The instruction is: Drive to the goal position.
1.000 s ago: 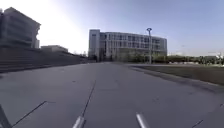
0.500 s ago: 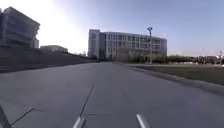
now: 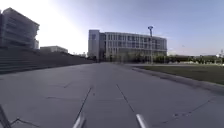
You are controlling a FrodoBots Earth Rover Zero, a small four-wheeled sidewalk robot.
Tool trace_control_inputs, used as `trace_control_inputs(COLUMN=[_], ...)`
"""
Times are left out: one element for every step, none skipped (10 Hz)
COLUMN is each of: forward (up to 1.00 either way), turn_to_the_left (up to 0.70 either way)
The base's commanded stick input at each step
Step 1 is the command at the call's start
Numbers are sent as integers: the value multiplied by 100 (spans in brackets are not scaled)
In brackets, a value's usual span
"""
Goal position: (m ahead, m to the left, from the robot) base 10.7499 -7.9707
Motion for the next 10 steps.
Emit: trace_control_inputs(forward=[60, 60, 60, 60, 60, 60, 60, 60, 60, 60], turn_to_the_left=[0, 0, 0, 0, 0, 0, 0, 0, 0, 0])
